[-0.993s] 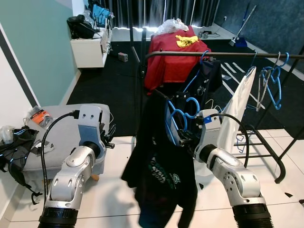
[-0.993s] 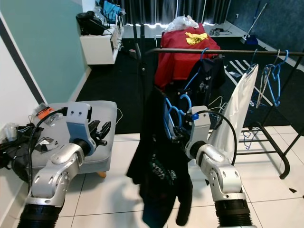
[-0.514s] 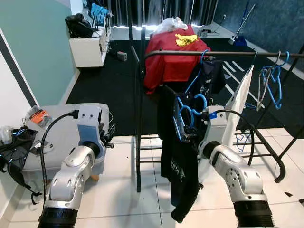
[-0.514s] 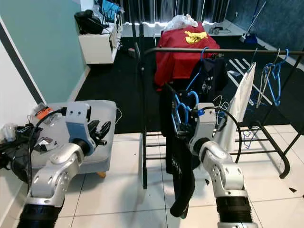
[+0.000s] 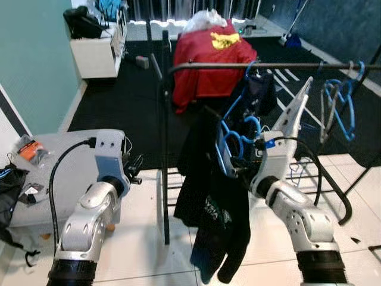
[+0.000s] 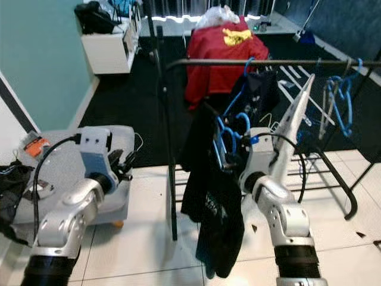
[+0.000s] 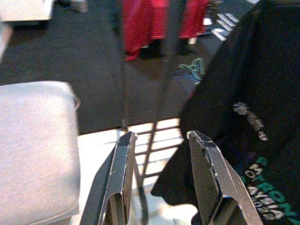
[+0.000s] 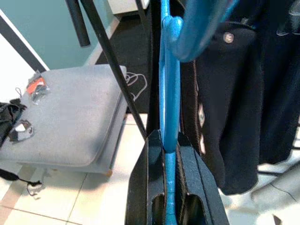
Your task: Hang hanger
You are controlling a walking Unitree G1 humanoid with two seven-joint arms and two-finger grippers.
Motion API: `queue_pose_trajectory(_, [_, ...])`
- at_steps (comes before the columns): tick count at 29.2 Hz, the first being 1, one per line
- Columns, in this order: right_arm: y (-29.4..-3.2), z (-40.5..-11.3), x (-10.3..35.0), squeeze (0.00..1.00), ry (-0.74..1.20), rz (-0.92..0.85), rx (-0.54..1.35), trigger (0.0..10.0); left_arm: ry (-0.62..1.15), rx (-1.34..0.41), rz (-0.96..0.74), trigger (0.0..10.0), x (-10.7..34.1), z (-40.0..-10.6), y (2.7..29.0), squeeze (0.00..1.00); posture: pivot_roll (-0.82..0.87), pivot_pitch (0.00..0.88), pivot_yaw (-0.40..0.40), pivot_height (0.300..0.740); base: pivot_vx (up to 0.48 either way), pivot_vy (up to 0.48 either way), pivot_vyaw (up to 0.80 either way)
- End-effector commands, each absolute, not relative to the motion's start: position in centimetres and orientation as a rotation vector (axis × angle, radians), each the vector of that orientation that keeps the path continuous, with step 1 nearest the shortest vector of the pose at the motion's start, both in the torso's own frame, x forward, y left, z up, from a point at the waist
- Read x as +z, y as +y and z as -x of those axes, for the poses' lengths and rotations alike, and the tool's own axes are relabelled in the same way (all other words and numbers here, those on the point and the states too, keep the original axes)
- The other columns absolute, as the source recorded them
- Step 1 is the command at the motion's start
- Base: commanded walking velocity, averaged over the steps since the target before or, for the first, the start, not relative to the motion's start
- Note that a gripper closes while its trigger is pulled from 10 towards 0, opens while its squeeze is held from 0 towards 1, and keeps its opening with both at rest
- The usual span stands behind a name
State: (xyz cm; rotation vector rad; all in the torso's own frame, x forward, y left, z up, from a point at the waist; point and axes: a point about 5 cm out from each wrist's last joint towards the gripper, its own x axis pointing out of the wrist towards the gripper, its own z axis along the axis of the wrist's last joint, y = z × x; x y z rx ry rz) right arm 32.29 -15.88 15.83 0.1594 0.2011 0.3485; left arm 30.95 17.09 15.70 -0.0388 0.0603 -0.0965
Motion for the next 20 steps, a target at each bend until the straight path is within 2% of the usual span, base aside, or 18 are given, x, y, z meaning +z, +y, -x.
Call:
queue_pose_trajectory(1, [-16.43, -32.28, 16.23, 0.0, 0.178, -0.158, 0.342, 10.0, 0.063, -0.106, 0.041, 10.0, 15.57, -30.95, 16.84, 0.0, -0.02, 0.021, -0.011, 0.74, 0.394, 0.0, 0.0])
queue_pose_trajectory(20, [-16.12, -32.28, 16.61, 0.0, 0.16, -0.155, 0.387, 10.0, 0.057, -0.102, 0.034, 10.0, 15.62, -30.86, 16.94, 0.0, -0.02, 0.005, -0.009, 0.74, 0.393, 0.0, 0.0])
